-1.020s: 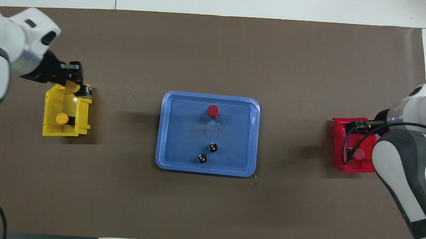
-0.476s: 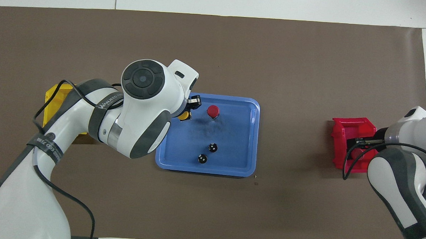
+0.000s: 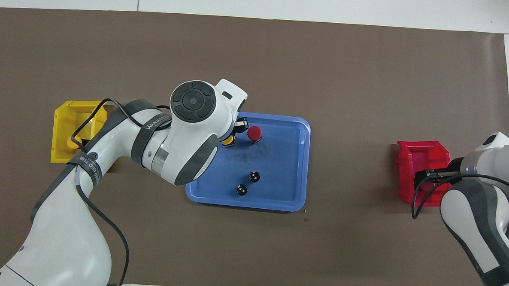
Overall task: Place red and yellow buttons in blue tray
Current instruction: 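Carry the yellow button into the tray with the left gripper and release it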
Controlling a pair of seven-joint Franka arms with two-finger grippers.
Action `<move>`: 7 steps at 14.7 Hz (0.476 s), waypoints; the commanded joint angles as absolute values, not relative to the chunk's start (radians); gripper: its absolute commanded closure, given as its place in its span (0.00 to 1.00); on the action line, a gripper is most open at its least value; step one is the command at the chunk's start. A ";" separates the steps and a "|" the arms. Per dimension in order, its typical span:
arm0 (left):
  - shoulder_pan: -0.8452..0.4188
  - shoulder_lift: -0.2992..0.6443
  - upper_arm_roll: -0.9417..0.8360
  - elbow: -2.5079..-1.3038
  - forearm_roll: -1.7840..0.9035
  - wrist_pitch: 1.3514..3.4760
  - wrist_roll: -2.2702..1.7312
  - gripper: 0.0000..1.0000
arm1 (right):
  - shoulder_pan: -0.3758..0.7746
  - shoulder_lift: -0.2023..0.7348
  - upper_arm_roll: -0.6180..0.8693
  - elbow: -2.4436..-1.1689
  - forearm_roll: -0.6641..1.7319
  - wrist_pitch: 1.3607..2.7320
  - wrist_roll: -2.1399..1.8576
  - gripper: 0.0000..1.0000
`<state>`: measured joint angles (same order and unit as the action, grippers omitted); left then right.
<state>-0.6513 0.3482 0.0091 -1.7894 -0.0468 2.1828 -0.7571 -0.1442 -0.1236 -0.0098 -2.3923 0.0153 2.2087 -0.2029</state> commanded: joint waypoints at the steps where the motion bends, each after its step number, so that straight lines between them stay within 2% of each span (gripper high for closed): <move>1: -0.678 0.330 0.028 -1.787 -0.066 2.152 -0.758 0.19 | -0.166 -0.150 0.002 -2.424 0.023 2.232 -0.232 0.31; 5: -0.651 0.211 0.038 -1.755 -0.066 1.943 -0.729 0.16 | -0.166 -0.158 0.002 -2.442 0.023 2.244 -0.232 0.32; 6: -0.612 0.178 0.040 -1.753 -0.066 1.893 -0.671 0.05 | -0.166 -0.160 0.002 -2.448 0.023 2.250 -0.232 0.32; 7: -0.573 0.149 0.040 -1.744 -0.057 1.829 -0.600 0.00 | -0.166 -0.160 0.002 -2.450 0.023 2.252 -0.232 0.32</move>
